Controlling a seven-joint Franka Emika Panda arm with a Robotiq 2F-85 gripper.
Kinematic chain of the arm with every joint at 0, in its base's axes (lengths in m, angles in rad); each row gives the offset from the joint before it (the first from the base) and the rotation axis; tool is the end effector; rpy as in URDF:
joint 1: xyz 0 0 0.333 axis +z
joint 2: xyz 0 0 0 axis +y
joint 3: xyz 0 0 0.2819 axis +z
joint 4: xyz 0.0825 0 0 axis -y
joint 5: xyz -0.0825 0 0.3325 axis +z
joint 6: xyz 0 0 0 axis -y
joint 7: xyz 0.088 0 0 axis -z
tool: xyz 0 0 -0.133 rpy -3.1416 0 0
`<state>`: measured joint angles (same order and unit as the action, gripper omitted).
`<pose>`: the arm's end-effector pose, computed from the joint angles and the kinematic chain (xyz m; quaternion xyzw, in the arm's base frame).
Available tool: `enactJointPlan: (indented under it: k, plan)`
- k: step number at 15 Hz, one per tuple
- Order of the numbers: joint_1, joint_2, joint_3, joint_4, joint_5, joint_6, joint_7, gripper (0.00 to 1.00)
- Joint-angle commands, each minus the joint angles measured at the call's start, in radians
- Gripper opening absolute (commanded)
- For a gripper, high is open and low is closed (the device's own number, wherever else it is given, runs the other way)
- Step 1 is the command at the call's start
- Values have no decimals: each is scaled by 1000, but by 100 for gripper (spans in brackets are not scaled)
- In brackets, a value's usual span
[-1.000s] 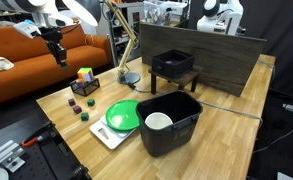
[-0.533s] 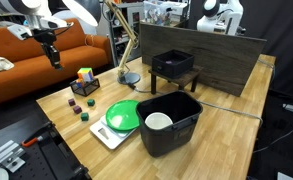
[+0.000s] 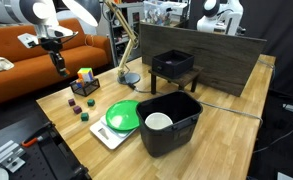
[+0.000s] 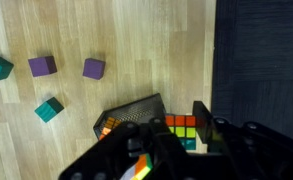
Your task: Move the small Rubik's cube from the table to the black rack
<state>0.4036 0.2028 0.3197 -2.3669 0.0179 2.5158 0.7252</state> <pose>0.3487 0.3133 0.2249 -0.9990 0.0107 0.0409 0.0130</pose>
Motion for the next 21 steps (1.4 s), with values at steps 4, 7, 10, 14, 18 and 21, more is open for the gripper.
enactJointPlan:
  k: [4, 7, 10, 14, 18, 21]
  plan:
    - [13, 60, -47, 26, -14, 47, 15, 8]
    - [12, 82, -59, 33, -12, 67, 6, 8]
    - [10, 103, -69, 39, -5, 82, -4, 8]
    - [10, 125, -79, 51, -2, 92, -16, 8]
    - [7, 132, -85, 56, 3, 95, -24, 16]
    - [0, 131, -82, 55, 15, 107, -39, 58]
